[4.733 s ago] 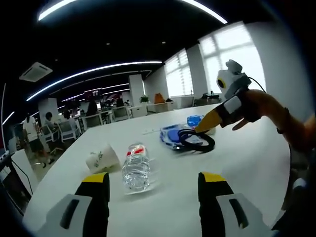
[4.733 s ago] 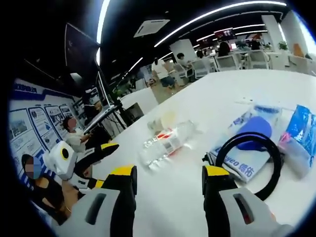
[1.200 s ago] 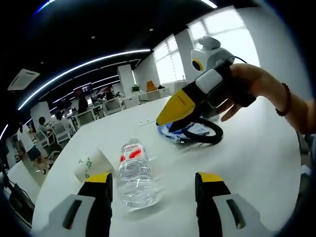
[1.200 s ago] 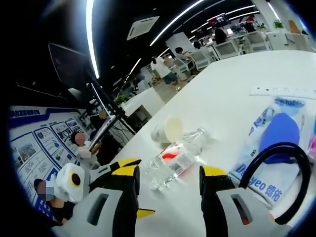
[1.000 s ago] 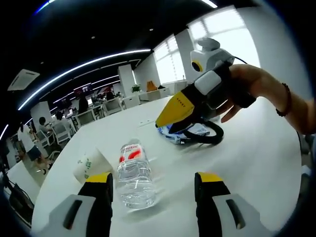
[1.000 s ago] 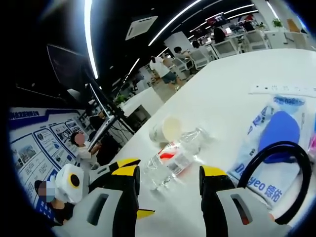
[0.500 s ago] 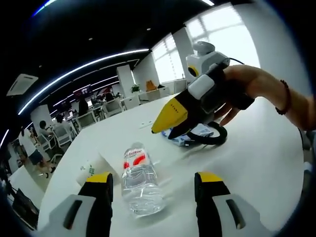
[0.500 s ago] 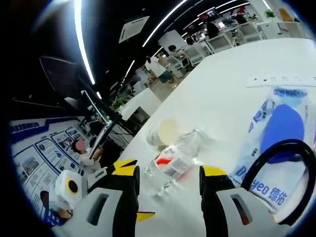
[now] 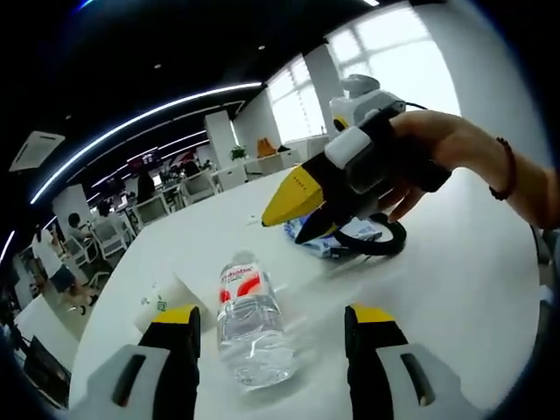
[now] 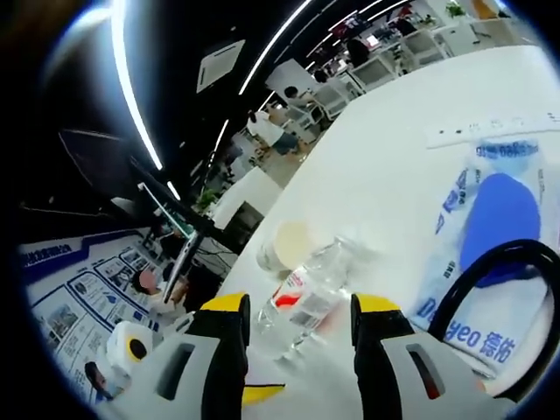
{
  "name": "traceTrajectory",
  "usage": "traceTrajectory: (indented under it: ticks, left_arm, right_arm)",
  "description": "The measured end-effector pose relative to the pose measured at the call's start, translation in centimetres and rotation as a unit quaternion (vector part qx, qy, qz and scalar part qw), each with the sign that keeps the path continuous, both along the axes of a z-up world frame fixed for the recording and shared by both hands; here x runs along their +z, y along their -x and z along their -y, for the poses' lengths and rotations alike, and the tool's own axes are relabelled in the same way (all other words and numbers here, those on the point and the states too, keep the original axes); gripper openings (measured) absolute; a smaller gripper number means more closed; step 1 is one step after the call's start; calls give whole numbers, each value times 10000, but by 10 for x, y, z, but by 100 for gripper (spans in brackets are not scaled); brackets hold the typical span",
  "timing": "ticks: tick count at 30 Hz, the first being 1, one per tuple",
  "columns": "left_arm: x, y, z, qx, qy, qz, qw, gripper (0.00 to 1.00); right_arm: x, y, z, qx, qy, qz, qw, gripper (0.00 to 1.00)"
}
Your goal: Arrange the tabletop items into an orderly group along one side of the table until the central work area is clear of visible clutter.
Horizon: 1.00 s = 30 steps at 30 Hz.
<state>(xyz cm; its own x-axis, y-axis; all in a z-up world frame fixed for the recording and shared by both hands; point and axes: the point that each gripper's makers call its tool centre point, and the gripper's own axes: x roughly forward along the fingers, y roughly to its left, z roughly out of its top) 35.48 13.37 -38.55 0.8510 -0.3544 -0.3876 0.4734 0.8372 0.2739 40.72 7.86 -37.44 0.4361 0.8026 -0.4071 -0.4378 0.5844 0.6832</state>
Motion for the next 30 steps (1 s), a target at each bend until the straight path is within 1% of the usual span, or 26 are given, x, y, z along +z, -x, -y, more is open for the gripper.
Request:
traceTrajectory:
  ticks: [2, 7, 12, 17, 23, 28, 30]
  left_arm:
    - [-1, -1, -1, 17, -25, -51, 10000, 66]
    - [0, -3, -1, 12, 29, -23, 10000, 66]
    - [1, -7, -2, 41, -13, -27, 10000, 66]
    - [-3, -9, -1, 15, -22, -76, 10000, 66]
    - [-8, -10, -2, 16, -35, -166, 9999, 66]
    - [-5, -12, -2, 19, -40, -133, 9999, 66]
    - [-3, -14, -3, 36, -26, -111, 9999, 66]
  right_arm:
    - [0, -1, -1, -11, -18, -40, 10000, 43]
    - [-1, -5, -2, -85, -35, -82, 9999, 43]
    - [-4, -9, -4, -140, -62, -107, 9998, 43]
    - [-7, -9, -5, -174, -164, -235, 9994, 42]
    - [-12, -11, -2, -252, -184, -313, 9990, 42]
    - [-15, -13, -1, -266, -86, -311, 9991, 42]
    - [-15, -14, -2, -296, -105, -340, 9989, 42]
